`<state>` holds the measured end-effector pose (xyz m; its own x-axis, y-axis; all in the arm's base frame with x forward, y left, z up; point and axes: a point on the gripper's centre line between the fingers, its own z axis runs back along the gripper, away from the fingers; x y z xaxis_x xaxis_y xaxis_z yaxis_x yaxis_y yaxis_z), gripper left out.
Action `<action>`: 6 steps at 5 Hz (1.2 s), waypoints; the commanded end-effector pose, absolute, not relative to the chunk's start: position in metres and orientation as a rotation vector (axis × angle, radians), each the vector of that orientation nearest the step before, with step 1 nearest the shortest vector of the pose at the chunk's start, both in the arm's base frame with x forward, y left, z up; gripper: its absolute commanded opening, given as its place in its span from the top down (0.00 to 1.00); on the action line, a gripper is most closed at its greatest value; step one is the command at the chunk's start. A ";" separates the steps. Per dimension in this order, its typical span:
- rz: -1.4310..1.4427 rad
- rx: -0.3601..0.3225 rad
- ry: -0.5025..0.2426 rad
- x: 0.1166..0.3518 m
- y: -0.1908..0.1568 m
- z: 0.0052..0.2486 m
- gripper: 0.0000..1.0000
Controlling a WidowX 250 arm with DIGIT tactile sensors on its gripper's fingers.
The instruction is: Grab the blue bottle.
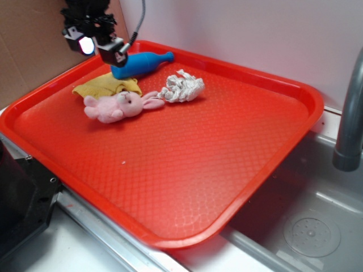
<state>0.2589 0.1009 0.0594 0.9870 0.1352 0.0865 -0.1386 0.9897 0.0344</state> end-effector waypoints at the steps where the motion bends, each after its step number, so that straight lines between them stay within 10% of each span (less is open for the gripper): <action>1: 0.091 0.052 -0.093 0.310 0.109 0.038 0.00; 2: 0.090 0.054 -0.080 0.316 0.109 0.032 1.00; 6: 0.193 0.053 -0.057 0.280 0.091 0.091 1.00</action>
